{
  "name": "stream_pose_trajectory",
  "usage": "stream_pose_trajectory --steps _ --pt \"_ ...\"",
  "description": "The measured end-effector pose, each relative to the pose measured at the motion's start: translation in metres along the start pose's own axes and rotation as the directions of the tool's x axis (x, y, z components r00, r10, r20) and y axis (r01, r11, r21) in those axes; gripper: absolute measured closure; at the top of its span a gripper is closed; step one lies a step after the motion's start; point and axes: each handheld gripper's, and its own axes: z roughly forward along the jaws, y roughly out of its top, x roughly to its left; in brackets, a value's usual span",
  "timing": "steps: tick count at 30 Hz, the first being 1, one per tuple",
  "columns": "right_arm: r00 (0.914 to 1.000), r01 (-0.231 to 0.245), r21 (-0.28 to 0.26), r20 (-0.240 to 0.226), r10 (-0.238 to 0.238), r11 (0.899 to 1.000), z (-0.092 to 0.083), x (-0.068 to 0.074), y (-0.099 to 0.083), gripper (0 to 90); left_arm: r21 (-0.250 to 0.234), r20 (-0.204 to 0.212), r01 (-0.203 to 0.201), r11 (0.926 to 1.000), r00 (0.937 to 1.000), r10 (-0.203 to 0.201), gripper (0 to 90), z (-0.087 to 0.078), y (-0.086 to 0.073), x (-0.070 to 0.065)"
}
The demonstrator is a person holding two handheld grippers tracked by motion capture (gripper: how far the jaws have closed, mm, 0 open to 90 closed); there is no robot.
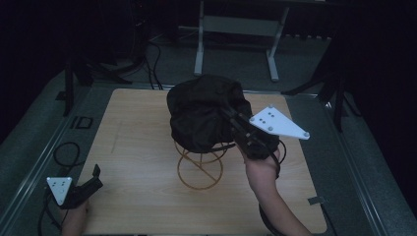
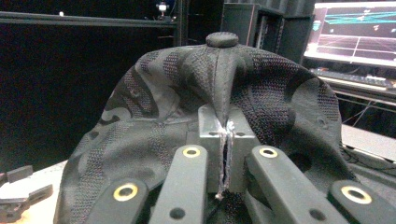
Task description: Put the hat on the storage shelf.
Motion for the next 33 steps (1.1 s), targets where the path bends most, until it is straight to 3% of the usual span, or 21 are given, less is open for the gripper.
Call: stream_pose_trajectory --steps 15,33 --pt "0.9991 -0.02 0.07 -0.037 0.022 0.997 0.015 0.007 -0.03 88.0 -0.002 0.001 0.002 1.0 1.0 -0.002 0.6 0.0 0.0 0.0" --pt "0.9974 -0.056 0.168 -0.035 0.063 0.984 0.031 0.0 -0.074 87.7 -0.001 -0.001 0.002 1.0 1.0 -0.002 0.6 0.0 0.0 0.0"
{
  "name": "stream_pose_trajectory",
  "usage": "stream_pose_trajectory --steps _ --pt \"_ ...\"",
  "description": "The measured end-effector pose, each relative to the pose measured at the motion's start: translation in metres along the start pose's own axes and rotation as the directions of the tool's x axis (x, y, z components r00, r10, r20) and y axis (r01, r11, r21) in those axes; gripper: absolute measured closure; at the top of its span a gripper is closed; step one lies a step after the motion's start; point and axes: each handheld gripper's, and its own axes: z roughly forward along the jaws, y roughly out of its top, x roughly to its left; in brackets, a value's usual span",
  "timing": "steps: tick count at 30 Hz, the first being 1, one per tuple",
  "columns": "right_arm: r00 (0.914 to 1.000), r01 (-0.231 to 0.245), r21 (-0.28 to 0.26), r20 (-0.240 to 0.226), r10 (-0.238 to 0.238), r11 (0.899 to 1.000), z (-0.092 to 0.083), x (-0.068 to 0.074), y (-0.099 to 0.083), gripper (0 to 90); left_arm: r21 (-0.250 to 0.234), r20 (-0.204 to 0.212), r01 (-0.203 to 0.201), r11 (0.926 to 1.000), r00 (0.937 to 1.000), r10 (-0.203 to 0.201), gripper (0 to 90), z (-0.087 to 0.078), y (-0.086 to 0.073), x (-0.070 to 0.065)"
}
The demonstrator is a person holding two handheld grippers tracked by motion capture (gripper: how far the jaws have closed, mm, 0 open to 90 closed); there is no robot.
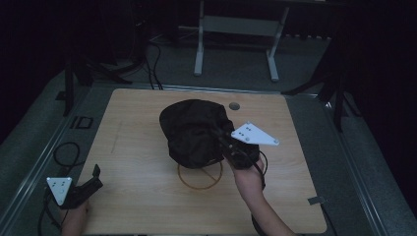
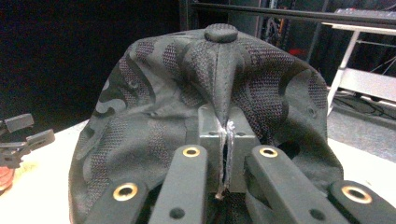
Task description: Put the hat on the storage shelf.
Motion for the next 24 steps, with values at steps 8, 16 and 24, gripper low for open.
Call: stream_pose_trajectory --steps 8,16,24 --pt "0.9999 0.015 -0.001 -0.002 -0.015 1.0 -0.001 0.0 -0.004 79.7 0.0 0.0 -0.001 1.0 1.0 0.001 0.6 0.0 0.0 0.0" --pt "0.9997 0.019 0.023 0.018 -0.019 1.0 0.002 0.0 -0.009 65.7 -0.002 0.002 0.0 1.0 1.0 0.0 0.6 0.0 0.0 0.0" --pt "0.9995 0.018 0.033 0.024 -0.019 0.999 0.005 0.0 -0.013 63.1 -0.002 0.003 -0.001 1.0 1.0 0.001 0.6 0.0 0.0 0.0"
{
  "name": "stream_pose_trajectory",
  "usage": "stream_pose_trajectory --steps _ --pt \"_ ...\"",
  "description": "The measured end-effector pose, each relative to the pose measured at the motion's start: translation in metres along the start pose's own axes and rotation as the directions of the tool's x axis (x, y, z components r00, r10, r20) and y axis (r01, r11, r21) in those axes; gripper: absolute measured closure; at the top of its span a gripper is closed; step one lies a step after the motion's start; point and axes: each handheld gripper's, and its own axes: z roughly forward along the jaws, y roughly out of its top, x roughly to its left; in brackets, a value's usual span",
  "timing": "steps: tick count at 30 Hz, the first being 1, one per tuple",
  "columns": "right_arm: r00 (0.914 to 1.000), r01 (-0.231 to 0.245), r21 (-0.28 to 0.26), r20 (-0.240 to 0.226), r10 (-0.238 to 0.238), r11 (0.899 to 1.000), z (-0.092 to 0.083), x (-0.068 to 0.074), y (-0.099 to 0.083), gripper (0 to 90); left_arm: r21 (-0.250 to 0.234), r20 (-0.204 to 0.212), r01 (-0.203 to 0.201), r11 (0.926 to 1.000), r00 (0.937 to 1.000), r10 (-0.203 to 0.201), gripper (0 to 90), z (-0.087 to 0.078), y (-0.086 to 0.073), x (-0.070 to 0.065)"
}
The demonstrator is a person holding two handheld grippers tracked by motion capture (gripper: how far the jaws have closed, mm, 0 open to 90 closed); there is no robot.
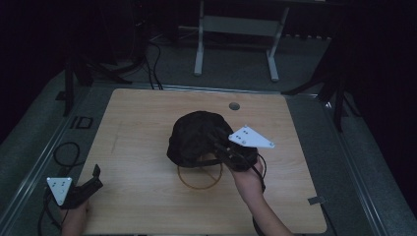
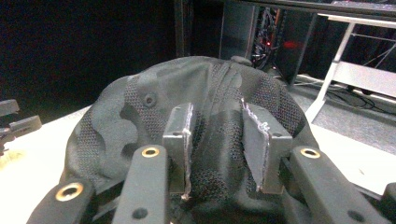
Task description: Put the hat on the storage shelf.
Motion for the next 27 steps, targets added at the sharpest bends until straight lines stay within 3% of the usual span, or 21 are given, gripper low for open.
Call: stream_pose_trajectory --steps 15,27 --pt "1.0 -0.003 -0.006 -0.004 0.003 1.0 -0.006 -0.004 0.007 58.4 0.001 -0.002 -0.001 1.0 1.0 0.001 0.6 0.0 0.0 0.0" --pt "0.9996 -0.016 -0.012 0.024 0.016 1.0 -0.021 -0.021 0.008 49.8 0.001 -0.004 -0.001 1.0 1.0 0.001 0.6 0.0 0.0 0.0"
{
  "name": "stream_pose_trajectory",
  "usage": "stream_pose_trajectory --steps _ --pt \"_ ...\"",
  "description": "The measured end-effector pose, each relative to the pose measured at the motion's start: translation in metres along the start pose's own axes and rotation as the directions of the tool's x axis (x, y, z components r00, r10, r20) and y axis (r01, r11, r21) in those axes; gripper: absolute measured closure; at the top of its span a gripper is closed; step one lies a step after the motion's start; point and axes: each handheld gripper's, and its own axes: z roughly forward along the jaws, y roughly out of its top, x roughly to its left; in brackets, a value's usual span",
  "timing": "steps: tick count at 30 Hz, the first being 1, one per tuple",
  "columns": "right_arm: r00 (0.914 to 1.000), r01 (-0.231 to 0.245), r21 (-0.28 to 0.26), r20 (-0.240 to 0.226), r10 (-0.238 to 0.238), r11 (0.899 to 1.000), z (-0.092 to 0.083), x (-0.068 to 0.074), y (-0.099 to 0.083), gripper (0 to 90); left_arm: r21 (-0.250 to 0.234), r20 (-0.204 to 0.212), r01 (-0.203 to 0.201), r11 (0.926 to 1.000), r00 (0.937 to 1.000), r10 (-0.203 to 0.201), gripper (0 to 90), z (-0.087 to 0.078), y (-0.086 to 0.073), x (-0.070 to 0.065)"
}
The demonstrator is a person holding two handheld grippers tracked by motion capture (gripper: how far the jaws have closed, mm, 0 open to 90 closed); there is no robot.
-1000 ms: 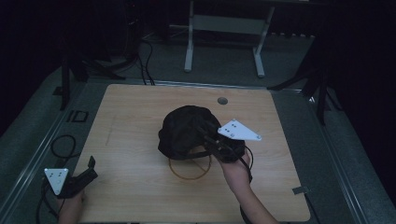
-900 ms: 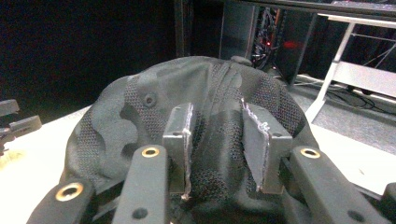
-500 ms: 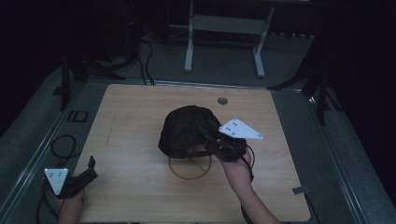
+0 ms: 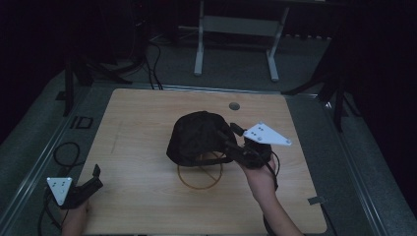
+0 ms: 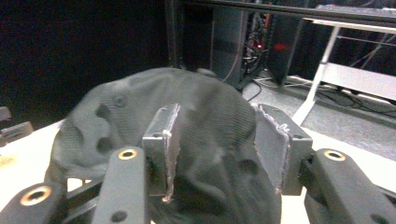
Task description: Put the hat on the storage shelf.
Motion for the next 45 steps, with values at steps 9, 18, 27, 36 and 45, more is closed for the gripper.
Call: stream_pose_trajectory --steps 9,18,27,36,45 --pt "0.9989 -0.014 0.01 0.046 0.013 1.0 -0.017 -0.029 -0.01 40.1 0.001 -0.001 -0.001 1.0 1.0 0.001 0.6 0.0 0.0 0.0" --pt "0.9932 -0.036 0.004 0.111 0.036 0.999 -0.031 -0.055 -0.026 20.5 0.001 -0.004 -0.003 1.0 1.0 0.003 0.6 0.0 0.0 0.0" --pt "0.9812 -0.1 0.01 0.167 0.097 0.995 -0.044 -0.087 -0.057 11.8 0.001 -0.005 -0.003 1.0 1.0 0.003 0.6 0.0 0.0 -0.001" --pt "0.966 -0.109 0.023 0.238 0.101 0.994 -0.051 -0.109 -0.1 11.9 0.003 -0.006 -0.003 1.0 1.0 0.003 0.6 0.0 0.0 0.0" --pt "0.9422 -0.133 0.056 0.317 0.109 0.99 -0.058 -0.132 -0.144 12.0 0.003 -0.006 -0.003 1.0 1.0 0.003 0.6 0.0 0.0 -0.001"
